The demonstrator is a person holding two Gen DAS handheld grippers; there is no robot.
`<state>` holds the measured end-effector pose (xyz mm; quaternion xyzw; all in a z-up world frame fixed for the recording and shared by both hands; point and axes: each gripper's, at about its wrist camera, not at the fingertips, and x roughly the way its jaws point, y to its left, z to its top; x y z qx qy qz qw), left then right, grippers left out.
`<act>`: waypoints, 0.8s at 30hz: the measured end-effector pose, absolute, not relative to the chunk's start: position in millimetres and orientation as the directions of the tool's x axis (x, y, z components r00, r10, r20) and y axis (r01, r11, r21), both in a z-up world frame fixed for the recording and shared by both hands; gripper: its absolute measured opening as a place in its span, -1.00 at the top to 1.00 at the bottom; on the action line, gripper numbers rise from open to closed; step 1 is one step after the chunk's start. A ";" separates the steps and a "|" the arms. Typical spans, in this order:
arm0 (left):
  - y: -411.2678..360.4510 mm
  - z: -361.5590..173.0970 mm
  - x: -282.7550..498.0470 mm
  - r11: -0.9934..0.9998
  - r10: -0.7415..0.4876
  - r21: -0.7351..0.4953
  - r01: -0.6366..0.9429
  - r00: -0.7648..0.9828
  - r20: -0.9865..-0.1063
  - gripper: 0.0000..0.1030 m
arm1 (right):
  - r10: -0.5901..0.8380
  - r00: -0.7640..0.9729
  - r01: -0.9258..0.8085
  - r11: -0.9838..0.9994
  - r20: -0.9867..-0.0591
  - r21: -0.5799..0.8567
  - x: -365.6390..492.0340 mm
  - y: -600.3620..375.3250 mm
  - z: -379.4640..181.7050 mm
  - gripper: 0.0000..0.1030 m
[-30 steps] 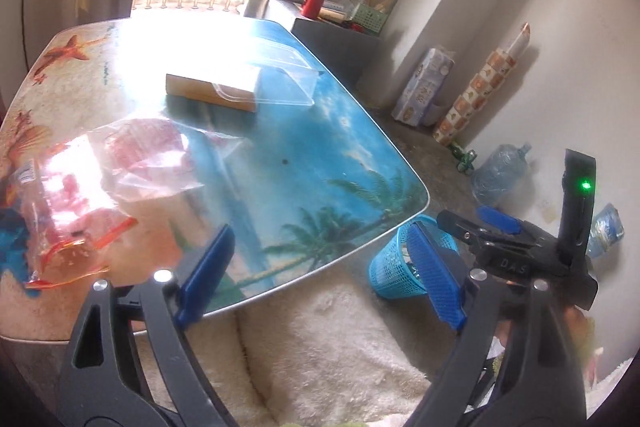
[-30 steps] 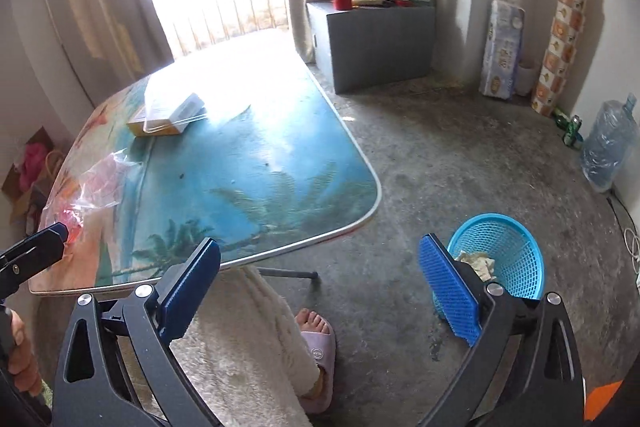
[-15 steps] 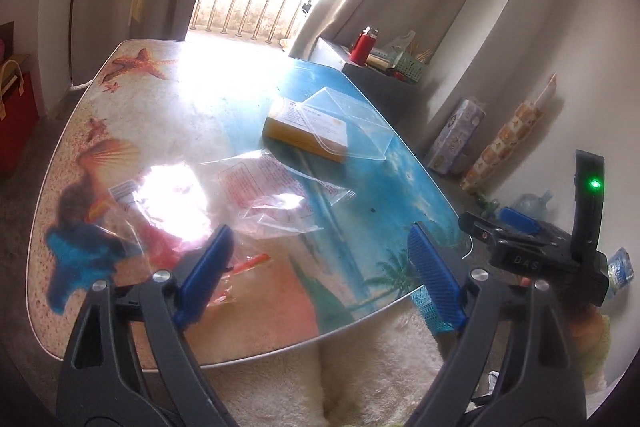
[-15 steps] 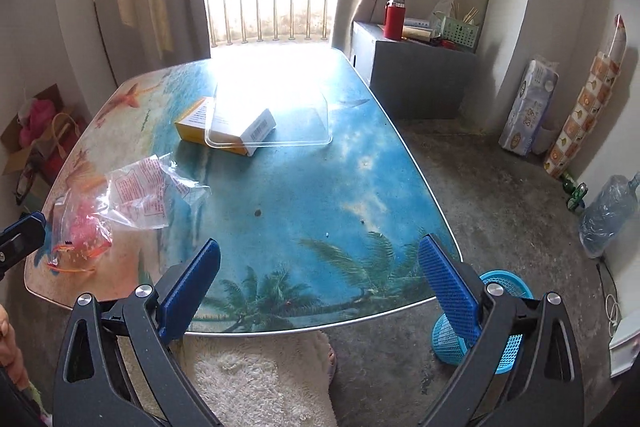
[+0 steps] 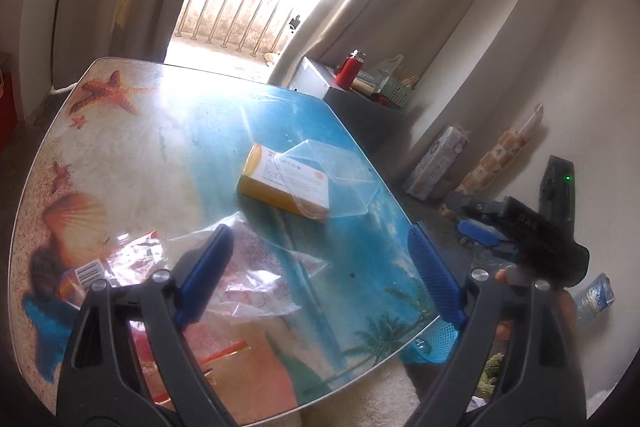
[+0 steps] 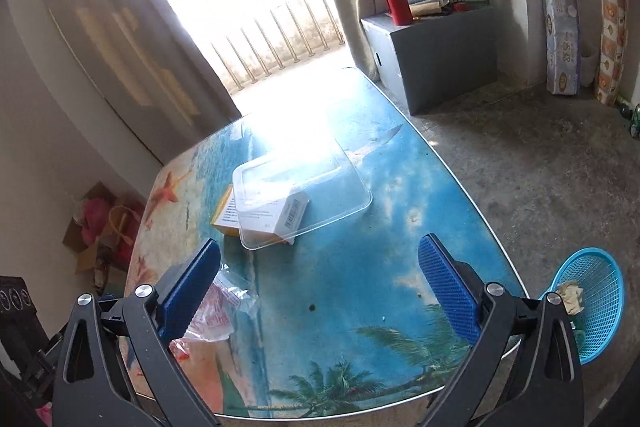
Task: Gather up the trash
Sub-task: 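Move both tools back over the table toward the clear plastic container, then close both tools on the clear plastic container rim and lift it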
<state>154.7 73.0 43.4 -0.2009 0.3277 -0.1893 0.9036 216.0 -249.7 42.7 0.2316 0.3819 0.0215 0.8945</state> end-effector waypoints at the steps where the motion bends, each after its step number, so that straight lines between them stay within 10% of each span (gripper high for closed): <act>1: 70.6 46.4 165.7 0.837 -0.492 -0.503 0.218 0.703 -0.514 -0.65 | 0.258 0.696 0.134 0.870 -0.671 0.474 227.8 -255.8 39.5 -0.87; 24: 3.6 -30.5 332.8 0.764 -0.572 -0.644 0.040 0.505 -0.647 0.14 | 0.569 0.432 0.158 0.716 -0.699 0.680 403.1 -287.4 -49.2 -0.64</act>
